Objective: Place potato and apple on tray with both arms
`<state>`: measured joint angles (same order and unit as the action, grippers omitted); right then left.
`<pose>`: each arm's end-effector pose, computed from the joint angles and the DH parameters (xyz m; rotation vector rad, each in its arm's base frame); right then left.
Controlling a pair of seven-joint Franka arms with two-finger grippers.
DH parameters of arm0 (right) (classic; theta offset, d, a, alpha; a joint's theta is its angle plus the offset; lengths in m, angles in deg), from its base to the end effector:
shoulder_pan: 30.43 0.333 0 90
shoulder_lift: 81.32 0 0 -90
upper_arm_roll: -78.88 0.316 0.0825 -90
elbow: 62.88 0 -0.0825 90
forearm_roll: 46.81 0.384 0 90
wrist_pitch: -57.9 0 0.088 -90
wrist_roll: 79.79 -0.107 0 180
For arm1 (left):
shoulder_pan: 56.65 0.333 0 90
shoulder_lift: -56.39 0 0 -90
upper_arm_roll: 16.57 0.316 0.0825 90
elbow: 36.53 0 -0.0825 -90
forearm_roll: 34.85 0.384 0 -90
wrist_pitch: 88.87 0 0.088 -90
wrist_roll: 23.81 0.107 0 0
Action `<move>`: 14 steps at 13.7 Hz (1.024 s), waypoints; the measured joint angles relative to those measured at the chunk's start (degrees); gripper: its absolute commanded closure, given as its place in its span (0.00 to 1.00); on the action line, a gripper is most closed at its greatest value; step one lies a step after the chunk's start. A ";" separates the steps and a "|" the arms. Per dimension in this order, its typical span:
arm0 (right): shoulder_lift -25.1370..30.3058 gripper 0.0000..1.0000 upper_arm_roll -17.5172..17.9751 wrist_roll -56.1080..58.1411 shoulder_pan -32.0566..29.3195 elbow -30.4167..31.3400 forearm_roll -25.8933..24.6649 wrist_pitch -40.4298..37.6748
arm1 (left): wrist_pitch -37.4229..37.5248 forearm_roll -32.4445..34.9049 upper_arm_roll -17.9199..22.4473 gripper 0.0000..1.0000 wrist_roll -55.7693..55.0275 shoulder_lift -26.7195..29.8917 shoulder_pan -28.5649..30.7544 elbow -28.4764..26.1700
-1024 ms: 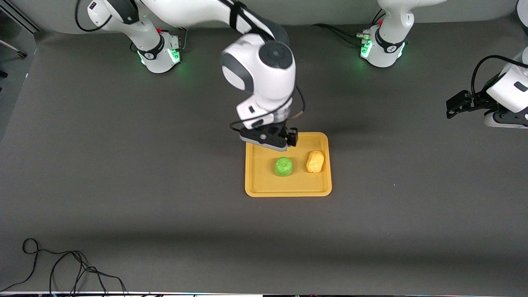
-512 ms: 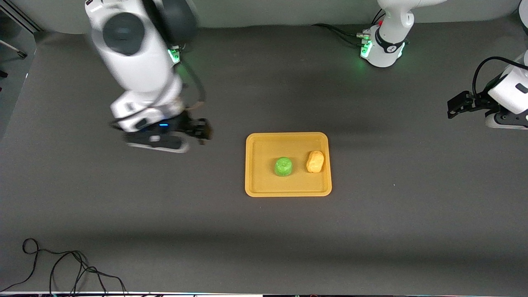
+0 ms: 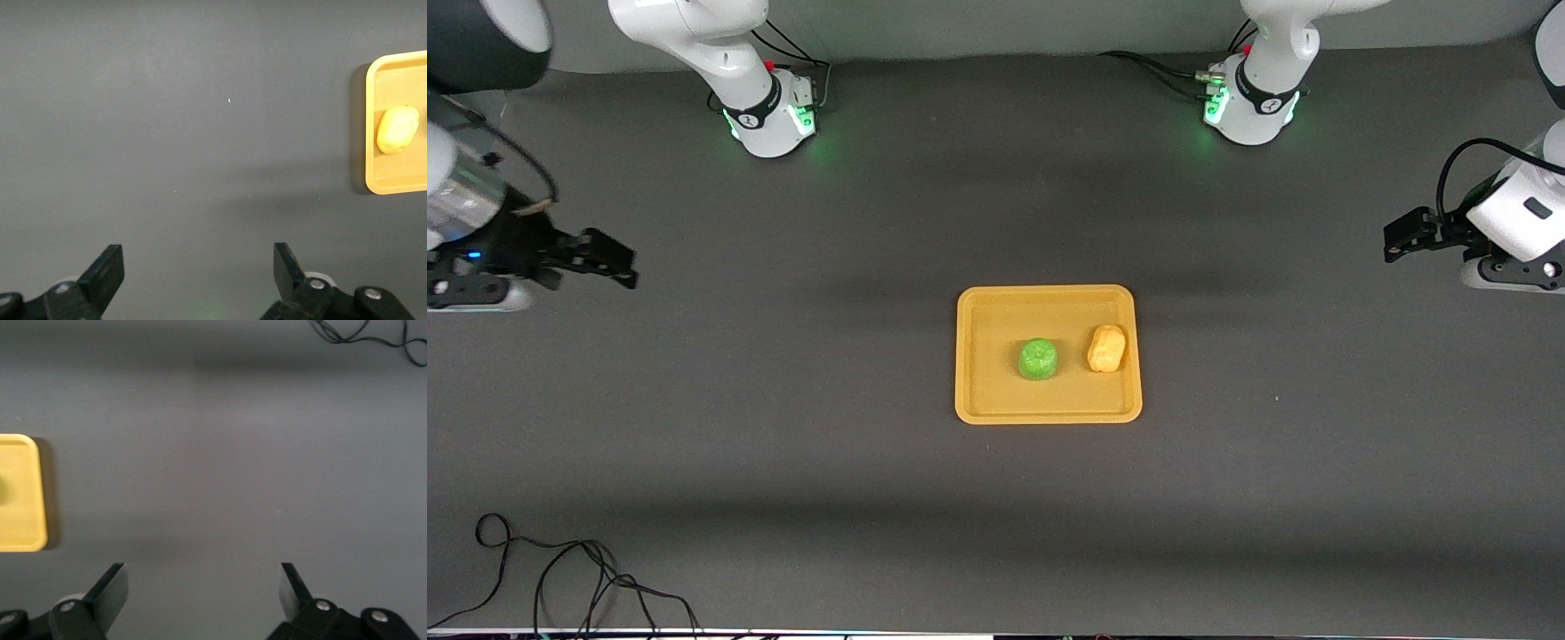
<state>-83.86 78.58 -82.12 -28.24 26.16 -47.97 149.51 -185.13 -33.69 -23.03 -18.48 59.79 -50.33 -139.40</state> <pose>0.5704 0.0168 0.6100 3.1211 -0.0111 0.0020 0.5379 -0.0008 0.5596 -3.1124 0.1524 0.0897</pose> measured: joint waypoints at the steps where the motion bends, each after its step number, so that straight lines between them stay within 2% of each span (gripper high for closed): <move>1: 0.00 0.00 0.42 1.99 -2.46 0.15 0.02 0.00 | -0.23 0.00 0.00 0.00 0.07 0.00 0.00 0.04; 4: 0.07 0.00 0.59 3.70 -5.16 0.10 0.03 -0.41 | -1.15 0.00 0.06 0.00 0.17 0.00 0.01 0.10; 11: 0.33 0.00 0.89 3.70 -4.91 0.00 0.03 -0.50 | -1.04 0.00 0.10 0.00 0.43 0.02 0.01 0.23; 14: 0.34 0.00 0.89 3.69 -4.91 0.00 0.03 -0.96 | 1.00 -0.07 0.12 0.00 0.51 -0.91 0.01 3.08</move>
<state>-83.53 79.47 -78.43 -33.15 26.16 -47.94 148.56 -184.14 -33.76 -22.92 -17.97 58.88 -50.32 -136.32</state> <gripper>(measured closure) 0.000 0.000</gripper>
